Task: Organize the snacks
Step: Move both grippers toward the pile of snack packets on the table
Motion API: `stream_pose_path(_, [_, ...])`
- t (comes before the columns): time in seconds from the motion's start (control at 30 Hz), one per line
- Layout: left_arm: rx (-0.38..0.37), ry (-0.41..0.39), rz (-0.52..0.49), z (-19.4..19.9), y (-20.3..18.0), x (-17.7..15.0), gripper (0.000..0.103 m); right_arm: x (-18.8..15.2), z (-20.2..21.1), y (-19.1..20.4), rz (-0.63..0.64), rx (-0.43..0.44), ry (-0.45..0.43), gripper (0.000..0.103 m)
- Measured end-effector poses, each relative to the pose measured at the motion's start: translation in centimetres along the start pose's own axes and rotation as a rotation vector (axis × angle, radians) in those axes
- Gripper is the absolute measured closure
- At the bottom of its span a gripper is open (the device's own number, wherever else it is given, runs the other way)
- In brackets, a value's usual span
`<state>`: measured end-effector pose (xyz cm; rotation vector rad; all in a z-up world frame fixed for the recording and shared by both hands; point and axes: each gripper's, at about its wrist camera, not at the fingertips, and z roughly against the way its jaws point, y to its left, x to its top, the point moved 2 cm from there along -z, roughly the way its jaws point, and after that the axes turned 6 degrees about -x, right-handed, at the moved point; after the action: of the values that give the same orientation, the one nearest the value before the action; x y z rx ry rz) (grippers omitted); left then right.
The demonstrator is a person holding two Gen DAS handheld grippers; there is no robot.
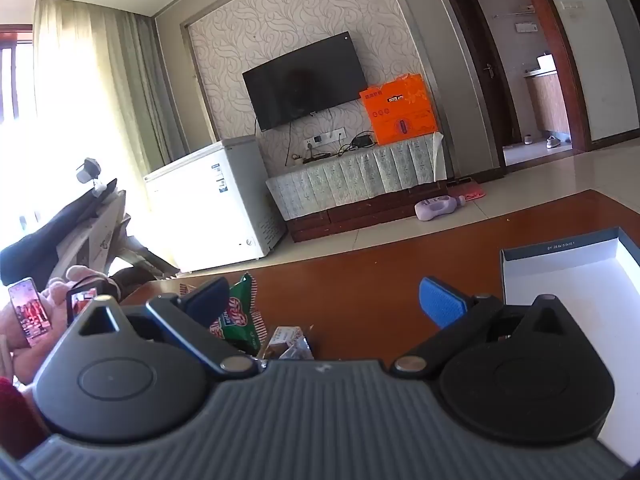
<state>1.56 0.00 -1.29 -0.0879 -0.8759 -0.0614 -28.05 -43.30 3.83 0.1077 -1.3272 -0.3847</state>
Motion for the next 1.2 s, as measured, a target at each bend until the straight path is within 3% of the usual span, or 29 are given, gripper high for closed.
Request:
stream_pose_path(0.5, [-0.001, -0.007, -0.002, 0.0, 0.0, 0.0, 0.000, -0.3, 0.1, 0.4, 0.038, 0.040, -0.016, 0.000])
stream_pose_path(0.67, [-0.025, 0.027, -0.012, 0.6, 0.3, -0.2, 0.000, -0.3, 0.1, 0.1, 0.054, 0.036, -0.009, 0.000])
stream_pose_path(0.93, [-0.005, 0.032, 0.004, 2.2, 0.6, -1.2, 0.000, -0.5, 0.0, 1.1, 0.101, 0.037, 0.006, 0.000])
stream_pose_path(1.2, [0.072, 0.013, -0.009, 5.0, 0.7, -2.1, 0.000, -1.1, -0.5, 2.0, 0.149, 0.044, 0.037, 0.000])
